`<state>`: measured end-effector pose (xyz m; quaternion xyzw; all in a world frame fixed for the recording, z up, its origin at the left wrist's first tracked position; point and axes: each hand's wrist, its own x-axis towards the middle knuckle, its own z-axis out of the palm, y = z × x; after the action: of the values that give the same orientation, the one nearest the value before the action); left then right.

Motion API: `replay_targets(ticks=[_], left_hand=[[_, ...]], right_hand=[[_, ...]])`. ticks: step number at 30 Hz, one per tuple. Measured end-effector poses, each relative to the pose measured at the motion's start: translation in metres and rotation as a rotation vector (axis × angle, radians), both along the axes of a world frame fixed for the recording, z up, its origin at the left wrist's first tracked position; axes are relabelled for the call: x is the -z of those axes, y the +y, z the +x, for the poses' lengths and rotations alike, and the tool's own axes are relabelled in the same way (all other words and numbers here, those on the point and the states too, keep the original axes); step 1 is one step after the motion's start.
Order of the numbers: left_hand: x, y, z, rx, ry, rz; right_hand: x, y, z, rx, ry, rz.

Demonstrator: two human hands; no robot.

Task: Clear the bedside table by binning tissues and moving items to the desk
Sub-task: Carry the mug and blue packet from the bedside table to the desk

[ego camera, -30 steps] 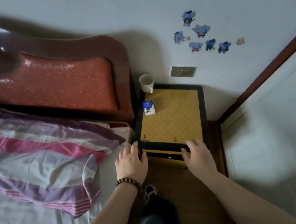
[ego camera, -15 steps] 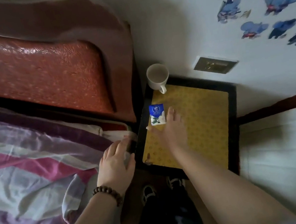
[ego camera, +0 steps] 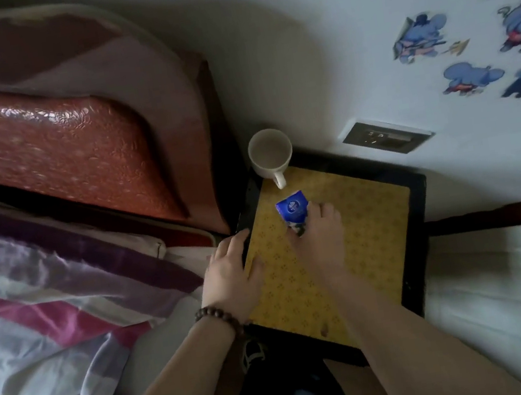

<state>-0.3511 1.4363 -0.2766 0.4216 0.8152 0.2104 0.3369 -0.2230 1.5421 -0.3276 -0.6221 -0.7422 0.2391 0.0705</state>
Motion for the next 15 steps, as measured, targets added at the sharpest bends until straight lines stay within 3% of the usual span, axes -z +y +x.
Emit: replay_targets(ticks=[8, 15], left_hand=[[0.026, 0.113, 0.038, -0.540, -0.390, -0.056], [0.044, 0.142, 0.043, -0.699, -0.562, 0.019]], right_hand=[[-0.024, 0.023, 0.052, 0.019, 0.035, 0.035], [-0.023, 0.033, 0.066, 0.033, 0.075, -0.030]])
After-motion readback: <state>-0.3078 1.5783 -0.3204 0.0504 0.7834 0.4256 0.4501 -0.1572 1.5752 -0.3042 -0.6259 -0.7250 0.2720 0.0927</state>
